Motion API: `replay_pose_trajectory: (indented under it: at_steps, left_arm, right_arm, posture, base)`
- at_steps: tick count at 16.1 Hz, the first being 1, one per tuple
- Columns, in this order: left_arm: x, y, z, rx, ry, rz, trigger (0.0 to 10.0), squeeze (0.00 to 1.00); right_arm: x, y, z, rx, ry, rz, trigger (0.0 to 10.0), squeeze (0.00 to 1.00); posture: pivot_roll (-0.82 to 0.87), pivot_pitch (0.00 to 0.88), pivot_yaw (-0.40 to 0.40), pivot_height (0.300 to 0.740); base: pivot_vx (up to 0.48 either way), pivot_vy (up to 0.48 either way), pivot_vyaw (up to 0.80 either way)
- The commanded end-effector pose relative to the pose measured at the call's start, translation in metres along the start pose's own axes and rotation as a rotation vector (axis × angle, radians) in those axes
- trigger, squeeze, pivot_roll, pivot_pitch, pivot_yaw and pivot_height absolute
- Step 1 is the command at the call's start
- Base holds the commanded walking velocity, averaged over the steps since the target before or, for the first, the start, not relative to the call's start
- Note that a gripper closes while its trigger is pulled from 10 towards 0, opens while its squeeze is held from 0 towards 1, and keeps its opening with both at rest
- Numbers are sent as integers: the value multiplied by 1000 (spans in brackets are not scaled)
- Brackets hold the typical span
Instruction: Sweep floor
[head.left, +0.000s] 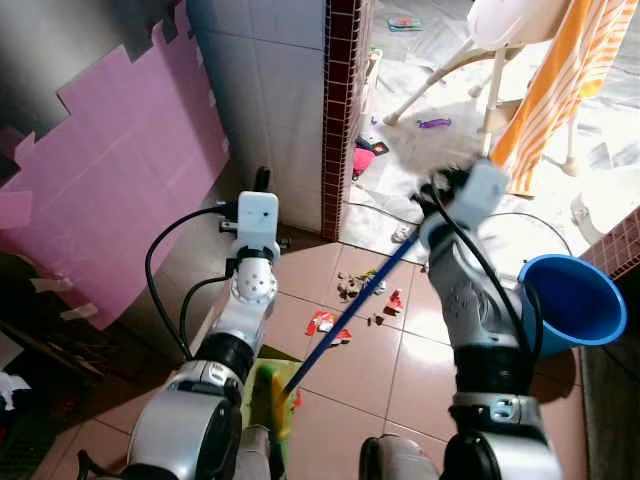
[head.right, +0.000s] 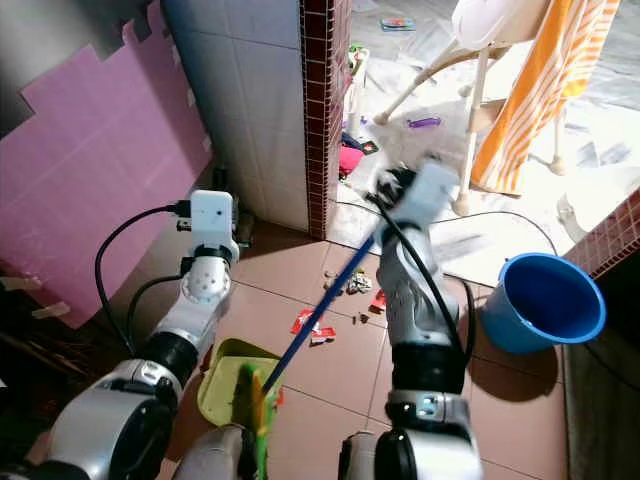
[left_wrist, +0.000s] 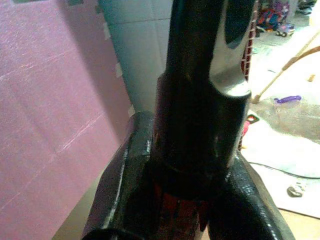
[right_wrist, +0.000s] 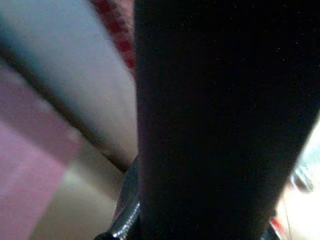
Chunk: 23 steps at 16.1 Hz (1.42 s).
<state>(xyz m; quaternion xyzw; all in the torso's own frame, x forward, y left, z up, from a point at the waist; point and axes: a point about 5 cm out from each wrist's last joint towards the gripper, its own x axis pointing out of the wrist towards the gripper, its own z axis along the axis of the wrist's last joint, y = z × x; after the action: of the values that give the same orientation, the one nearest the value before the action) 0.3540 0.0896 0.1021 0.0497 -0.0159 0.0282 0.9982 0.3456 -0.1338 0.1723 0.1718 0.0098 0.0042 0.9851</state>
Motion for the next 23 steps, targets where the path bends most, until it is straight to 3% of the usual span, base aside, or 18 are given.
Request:
replay_pose_trajectory:
  at_steps: [1, 4, 5, 8, 11, 17, 20, 23]
  left_arm:
    - [-16, -13, -30, -209, 202, 42, 10000, 0]
    - [-13, -24, -22, -314, 207, -6, 10000, 0]
    - [-12, -29, -19, -312, 195, -31, 10000, 0]
    - [-12, -34, -17, -337, 200, -56, 10000, 0]
    - [-9, -33, -14, -286, 178, -62, 10000, 0]
    - [-7, -1, -17, -219, 113, -38, 10000, 0]
    - [-6, 17, -12, -138, 24, 7, 10000, 0]
    - [-6, 37, -2, -70, -68, 48, 10000, 0]
  right_arm:
    - [0, 20, 29, -72, -150, 112, 10000, 0]
    - [-1, 17, 45, -192, -244, 120, 10000, 0]
    - [-1, 15, 51, -259, -281, 116, 10000, 0]
    - [-1, 6, 56, -307, -305, 99, 10000, 0]
    - [-1, -6, 62, -365, -340, 52, 10000, 0]
    - [0, -15, 71, -398, -384, 30, 10000, 0]
    - [1, -17, 82, -516, -453, 17, 10000, 0]
    - [1, -30, 79, -618, -461, -40, 10000, 0]
  posture:
    - [-137, 149, 24, 740]
    - [-140, 147, 24, 740]
    - [-141, 146, 27, 740]
    - [-141, 147, 27, 740]
    - [-143, 145, 31, 740]
    - [-128, 142, 39, 740]
    - [-120, 143, 31, 740]
    - [-117, 150, 26, 740]
  base:
    - [0, 0, 0]
    - [0, 0, 0]
    - [0, 0, 0]
    - [0, 0, 0]
    - [0, 0, 0]
    - [0, 0, 0]
    - [0, 0, 0]
    - [0, 0, 0]
